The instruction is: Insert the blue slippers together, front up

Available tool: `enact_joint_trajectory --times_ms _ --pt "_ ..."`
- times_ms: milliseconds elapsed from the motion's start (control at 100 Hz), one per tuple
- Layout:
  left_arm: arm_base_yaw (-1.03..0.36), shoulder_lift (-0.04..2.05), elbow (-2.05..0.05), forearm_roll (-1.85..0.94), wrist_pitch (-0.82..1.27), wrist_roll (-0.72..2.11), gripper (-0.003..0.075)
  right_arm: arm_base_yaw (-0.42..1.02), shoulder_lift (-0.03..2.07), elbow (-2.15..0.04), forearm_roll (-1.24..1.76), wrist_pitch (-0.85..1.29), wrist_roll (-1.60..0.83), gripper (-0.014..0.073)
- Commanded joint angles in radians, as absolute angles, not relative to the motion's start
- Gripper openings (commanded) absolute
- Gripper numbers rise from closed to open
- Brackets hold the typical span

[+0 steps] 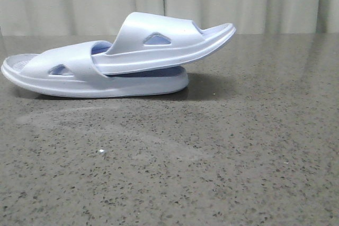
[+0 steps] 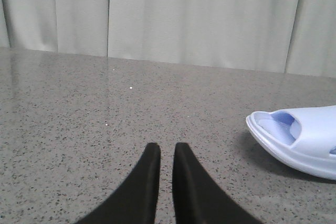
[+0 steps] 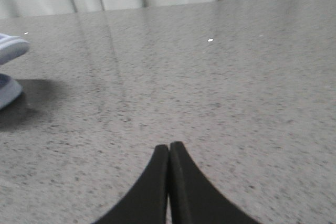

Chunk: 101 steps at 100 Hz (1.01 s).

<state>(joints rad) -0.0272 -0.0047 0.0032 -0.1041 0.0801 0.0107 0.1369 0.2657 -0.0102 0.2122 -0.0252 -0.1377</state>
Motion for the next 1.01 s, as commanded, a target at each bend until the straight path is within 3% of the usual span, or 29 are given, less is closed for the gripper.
enact_joint_trajectory --times_ms 0,220,350,1000 --pt "-0.026 -0.034 0.012 -0.104 0.0 0.006 0.0015 0.113 0.178 0.019 0.146 -0.114 -0.118 -0.008" --pt "-0.026 -0.034 0.012 -0.104 0.0 0.006 0.0015 0.048 -0.023 0.032 0.08 0.056 -0.118 -0.008" --pt "-0.026 -0.034 0.012 -0.104 0.0 0.006 0.0015 0.001 -0.027 0.032 0.08 0.119 -0.118 -0.008" --pt "-0.026 -0.034 0.012 -0.104 0.0 0.006 0.0015 -0.014 -0.025 0.032 0.08 0.037 -0.118 -0.0079"
